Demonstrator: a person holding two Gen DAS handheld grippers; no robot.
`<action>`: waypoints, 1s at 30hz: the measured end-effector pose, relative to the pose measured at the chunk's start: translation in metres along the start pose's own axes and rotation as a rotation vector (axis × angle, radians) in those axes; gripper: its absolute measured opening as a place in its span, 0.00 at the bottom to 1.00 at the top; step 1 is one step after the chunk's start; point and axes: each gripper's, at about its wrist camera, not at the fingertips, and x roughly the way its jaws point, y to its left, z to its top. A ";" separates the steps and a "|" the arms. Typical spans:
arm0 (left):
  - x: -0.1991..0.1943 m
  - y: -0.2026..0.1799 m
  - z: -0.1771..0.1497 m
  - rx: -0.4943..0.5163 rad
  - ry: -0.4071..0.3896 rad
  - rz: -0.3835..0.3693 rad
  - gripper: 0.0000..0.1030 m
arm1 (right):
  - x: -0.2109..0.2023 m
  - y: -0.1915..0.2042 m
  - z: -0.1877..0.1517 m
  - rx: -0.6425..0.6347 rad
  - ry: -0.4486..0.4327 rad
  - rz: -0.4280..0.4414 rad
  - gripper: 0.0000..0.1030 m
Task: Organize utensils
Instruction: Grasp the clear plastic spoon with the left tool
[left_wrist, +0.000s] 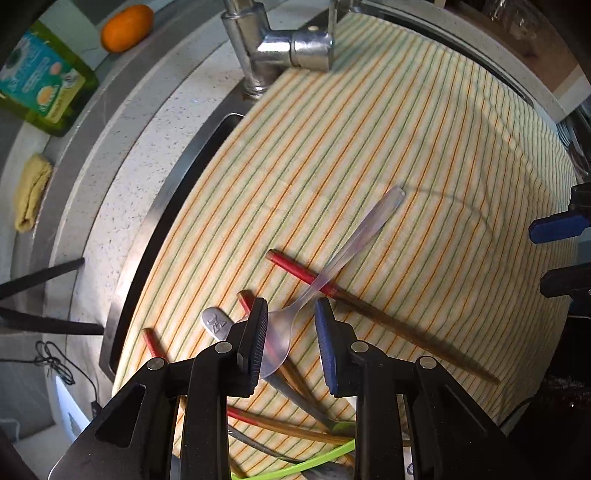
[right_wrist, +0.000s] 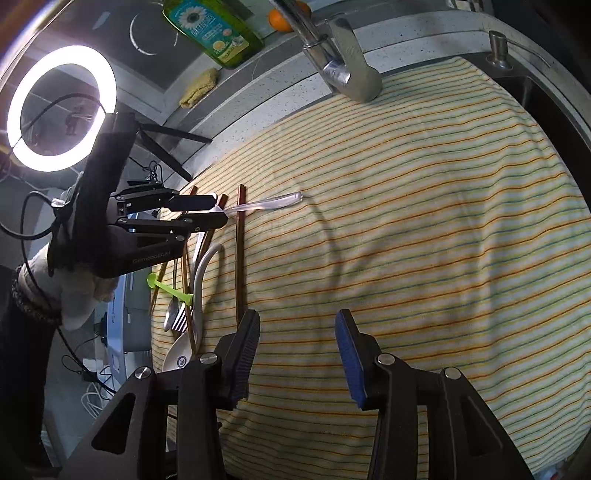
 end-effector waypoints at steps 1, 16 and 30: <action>0.002 -0.001 0.001 0.007 0.006 -0.003 0.24 | 0.000 0.001 0.000 -0.002 0.001 0.002 0.38; 0.012 -0.014 -0.014 -0.192 0.013 -0.168 0.14 | 0.003 0.006 0.008 -0.035 0.014 0.013 0.38; 0.013 -0.013 -0.081 -0.578 -0.104 -0.198 0.12 | 0.042 0.030 0.012 -0.149 0.093 0.019 0.35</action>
